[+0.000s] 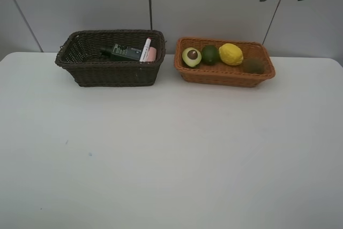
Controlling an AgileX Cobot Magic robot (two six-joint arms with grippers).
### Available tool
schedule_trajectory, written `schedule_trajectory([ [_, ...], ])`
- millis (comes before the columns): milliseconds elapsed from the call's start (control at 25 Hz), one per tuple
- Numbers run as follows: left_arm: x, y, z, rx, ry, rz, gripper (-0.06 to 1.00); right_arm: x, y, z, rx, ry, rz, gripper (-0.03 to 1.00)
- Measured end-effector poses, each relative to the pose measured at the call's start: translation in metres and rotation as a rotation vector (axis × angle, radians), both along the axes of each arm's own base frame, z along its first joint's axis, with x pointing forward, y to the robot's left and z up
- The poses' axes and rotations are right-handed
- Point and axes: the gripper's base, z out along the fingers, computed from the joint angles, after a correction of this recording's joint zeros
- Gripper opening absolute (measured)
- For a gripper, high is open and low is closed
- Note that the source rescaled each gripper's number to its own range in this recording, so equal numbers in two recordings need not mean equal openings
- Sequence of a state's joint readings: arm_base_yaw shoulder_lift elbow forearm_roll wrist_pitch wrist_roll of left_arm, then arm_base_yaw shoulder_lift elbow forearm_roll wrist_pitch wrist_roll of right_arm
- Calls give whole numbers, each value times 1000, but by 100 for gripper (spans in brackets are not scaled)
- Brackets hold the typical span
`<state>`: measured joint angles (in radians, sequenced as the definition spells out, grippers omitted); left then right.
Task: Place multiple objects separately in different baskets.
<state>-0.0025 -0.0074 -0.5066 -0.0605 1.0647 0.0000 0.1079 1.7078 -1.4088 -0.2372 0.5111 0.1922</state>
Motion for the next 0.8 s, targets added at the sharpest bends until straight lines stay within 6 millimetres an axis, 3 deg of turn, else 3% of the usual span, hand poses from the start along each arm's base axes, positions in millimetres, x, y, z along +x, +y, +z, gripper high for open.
schedule_trajectory([
  [40,0,0,0,0,0,0,95,0,0,0,0,0,0,100],
  [120,0,0,0,0,0,0,95,-26,-24,-3,12,38,-64,100],
  [240,0,0,0,0,0,0,95,-70,-43,-5,16,78,-120,100],
  [560,0,0,0,0,0,0,95,-188,-44,9,50,98,-163,100],
  [600,0,0,0,0,0,0,95,-218,-44,13,58,97,-174,100],
  [800,0,0,0,0,0,0,95,-287,-40,8,89,102,-159,100],
])
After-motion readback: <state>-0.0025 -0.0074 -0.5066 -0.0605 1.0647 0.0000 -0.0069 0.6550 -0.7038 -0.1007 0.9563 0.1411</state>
